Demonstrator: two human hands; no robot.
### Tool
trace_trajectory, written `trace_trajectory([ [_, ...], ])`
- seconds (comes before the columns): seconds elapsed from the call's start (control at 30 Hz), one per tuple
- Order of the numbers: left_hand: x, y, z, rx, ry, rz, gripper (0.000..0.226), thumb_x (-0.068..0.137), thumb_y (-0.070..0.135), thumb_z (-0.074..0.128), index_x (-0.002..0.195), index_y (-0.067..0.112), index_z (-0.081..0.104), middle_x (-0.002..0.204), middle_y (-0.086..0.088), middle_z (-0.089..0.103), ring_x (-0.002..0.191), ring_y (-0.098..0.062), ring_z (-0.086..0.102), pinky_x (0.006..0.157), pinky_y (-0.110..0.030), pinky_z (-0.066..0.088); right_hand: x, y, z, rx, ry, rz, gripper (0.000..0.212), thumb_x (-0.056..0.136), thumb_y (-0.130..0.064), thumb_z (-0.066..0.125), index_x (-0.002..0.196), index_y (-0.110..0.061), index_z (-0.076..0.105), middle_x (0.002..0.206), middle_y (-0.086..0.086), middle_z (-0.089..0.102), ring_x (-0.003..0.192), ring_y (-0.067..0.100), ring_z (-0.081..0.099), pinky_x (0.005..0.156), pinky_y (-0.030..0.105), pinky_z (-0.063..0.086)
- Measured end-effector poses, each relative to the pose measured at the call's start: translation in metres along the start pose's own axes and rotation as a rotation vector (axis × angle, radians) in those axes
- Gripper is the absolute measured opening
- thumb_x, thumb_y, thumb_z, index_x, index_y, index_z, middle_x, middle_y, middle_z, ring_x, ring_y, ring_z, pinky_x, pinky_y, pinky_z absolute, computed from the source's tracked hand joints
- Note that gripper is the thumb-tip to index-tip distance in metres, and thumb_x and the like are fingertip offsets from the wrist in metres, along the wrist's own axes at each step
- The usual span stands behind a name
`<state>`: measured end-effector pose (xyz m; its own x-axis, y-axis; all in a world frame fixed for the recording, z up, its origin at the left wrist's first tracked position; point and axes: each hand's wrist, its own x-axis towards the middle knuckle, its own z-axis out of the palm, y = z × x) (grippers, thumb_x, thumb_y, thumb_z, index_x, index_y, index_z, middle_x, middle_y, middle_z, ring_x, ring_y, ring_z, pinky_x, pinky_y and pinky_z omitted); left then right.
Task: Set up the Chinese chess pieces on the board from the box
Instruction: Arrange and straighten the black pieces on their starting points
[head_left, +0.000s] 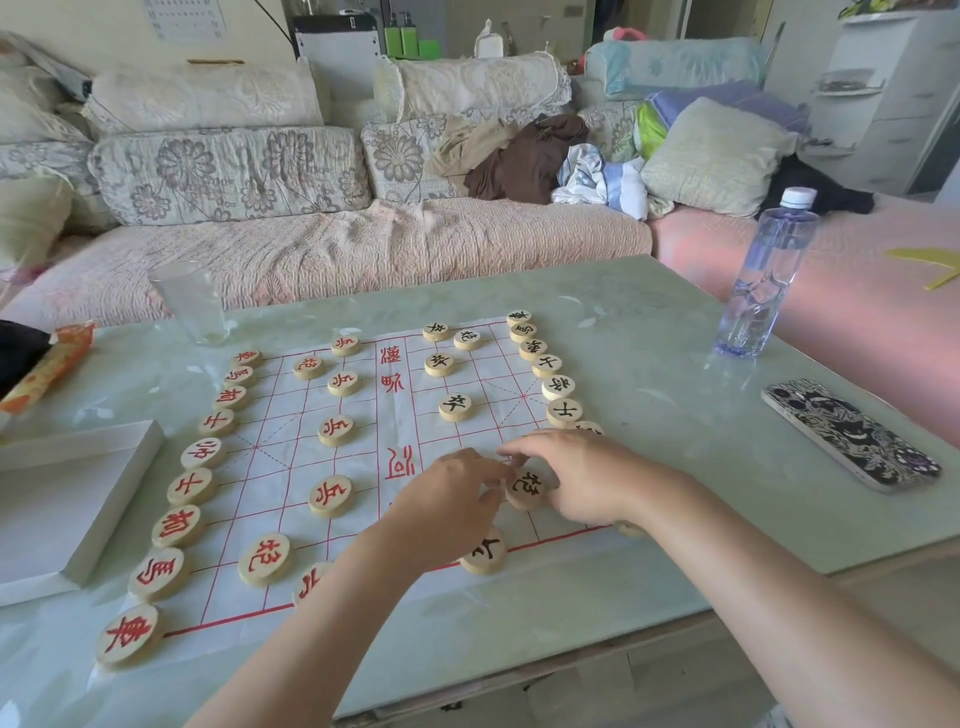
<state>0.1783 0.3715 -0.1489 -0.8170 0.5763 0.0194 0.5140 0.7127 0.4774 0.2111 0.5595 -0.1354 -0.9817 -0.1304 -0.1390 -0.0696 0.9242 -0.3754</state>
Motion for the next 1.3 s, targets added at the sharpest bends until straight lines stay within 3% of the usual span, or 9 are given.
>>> trace_trajectory([
  [0.1,-0.001,-0.001,0.0,0.008,0.005,-0.017,0.03,0.096,0.029,0.045,0.118,0.041,0.06,0.106,0.013,0.058,0.092,-0.01,0.055,0.082,-0.033,0.05,-0.002,-0.003,-0.001,-0.008,0.046,-0.006,0.059,0.086,-0.042,0.065,0.142,-0.043,0.046,0.123,-0.023,0.057,0.102,0.004,0.053,0.082,0.021,0.041],
  [0.17,-0.002,-0.001,0.0,0.004,0.0,-0.041,0.029,0.096,0.032,0.043,0.118,0.044,0.059,0.109,0.012,0.061,0.093,-0.011,0.057,0.083,-0.033,0.051,-0.005,-0.004,-0.002,-0.062,0.07,-0.001,0.064,0.08,-0.056,0.068,0.14,-0.041,0.048,0.12,-0.019,0.056,0.107,0.008,0.053,0.087,0.025,0.044],
  [0.27,-0.002,0.003,-0.001,0.014,-0.02,-0.057,0.028,0.094,0.032,0.045,0.113,0.045,0.06,0.107,0.013,0.063,0.091,-0.012,0.059,0.082,-0.034,0.052,-0.005,-0.002,0.0,-0.047,0.077,-0.022,0.065,0.079,-0.05,0.069,0.139,-0.042,0.047,0.131,-0.021,0.05,0.12,0.006,0.05,0.095,0.024,0.042],
  [0.37,-0.002,0.006,-0.004,0.006,-0.021,-0.068,0.031,0.091,0.028,0.05,0.116,0.043,0.061,0.108,0.018,0.062,0.093,-0.008,0.057,0.082,-0.029,0.051,-0.004,0.0,0.003,-0.012,0.077,-0.056,0.058,0.084,-0.037,0.067,0.138,-0.045,0.048,0.123,-0.026,0.056,0.115,0.004,0.054,0.092,0.022,0.044],
  [0.5,-0.003,0.009,-0.007,0.041,-0.028,-0.069,0.034,0.088,0.028,0.056,0.12,0.04,0.059,0.113,0.02,0.061,0.097,-0.007,0.055,0.081,-0.026,0.048,-0.008,-0.002,0.004,-0.075,0.118,-0.026,0.054,0.081,-0.059,0.063,0.132,-0.043,0.052,0.112,-0.018,0.058,0.107,0.01,0.057,0.088,0.03,0.048],
  [0.77,-0.002,0.016,-0.007,0.096,0.0,-0.112,0.035,0.083,0.039,0.064,0.118,0.038,0.059,0.111,0.017,0.062,0.102,-0.01,0.058,0.082,-0.029,0.049,-0.008,-0.003,0.005,-0.007,0.106,-0.082,0.045,0.081,-0.053,0.06,0.125,-0.046,0.055,0.114,-0.019,0.062,0.108,0.007,0.058,0.09,0.033,0.051],
  [1.07,0.0,0.021,-0.006,0.165,-0.005,-0.113,0.037,0.081,0.046,0.064,0.116,0.037,0.06,0.11,0.016,0.062,0.104,-0.01,0.058,0.082,-0.029,0.05,-0.01,-0.005,0.0,0.074,0.074,-0.049,0.064,0.067,-0.066,0.05,0.128,-0.045,0.055,0.115,-0.021,0.062,0.096,0.002,0.058,0.086,0.029,0.049],
  [1.2,-0.003,0.027,-0.012,0.134,0.045,-0.072,0.042,0.085,0.044,0.061,0.125,0.034,0.054,0.111,0.017,0.06,0.103,-0.01,0.056,0.082,-0.03,0.048,-0.018,0.018,-0.023,0.143,0.175,0.019,0.049,0.085,-0.033,0.07,0.13,-0.043,0.056,0.116,-0.023,0.06,0.073,-0.009,0.052,0.078,0.022,0.043],
  [1.3,-0.003,0.041,-0.01,0.067,0.065,-0.008,0.035,0.086,0.038,0.061,0.121,0.034,0.058,0.106,0.016,0.059,0.094,-0.009,0.054,0.08,-0.029,0.048,-0.032,0.039,-0.034,0.145,0.26,0.091,0.029,0.087,-0.022,0.069,0.111,-0.04,0.066,0.105,-0.018,0.066,0.07,-0.014,0.053,0.069,0.013,0.039],
])
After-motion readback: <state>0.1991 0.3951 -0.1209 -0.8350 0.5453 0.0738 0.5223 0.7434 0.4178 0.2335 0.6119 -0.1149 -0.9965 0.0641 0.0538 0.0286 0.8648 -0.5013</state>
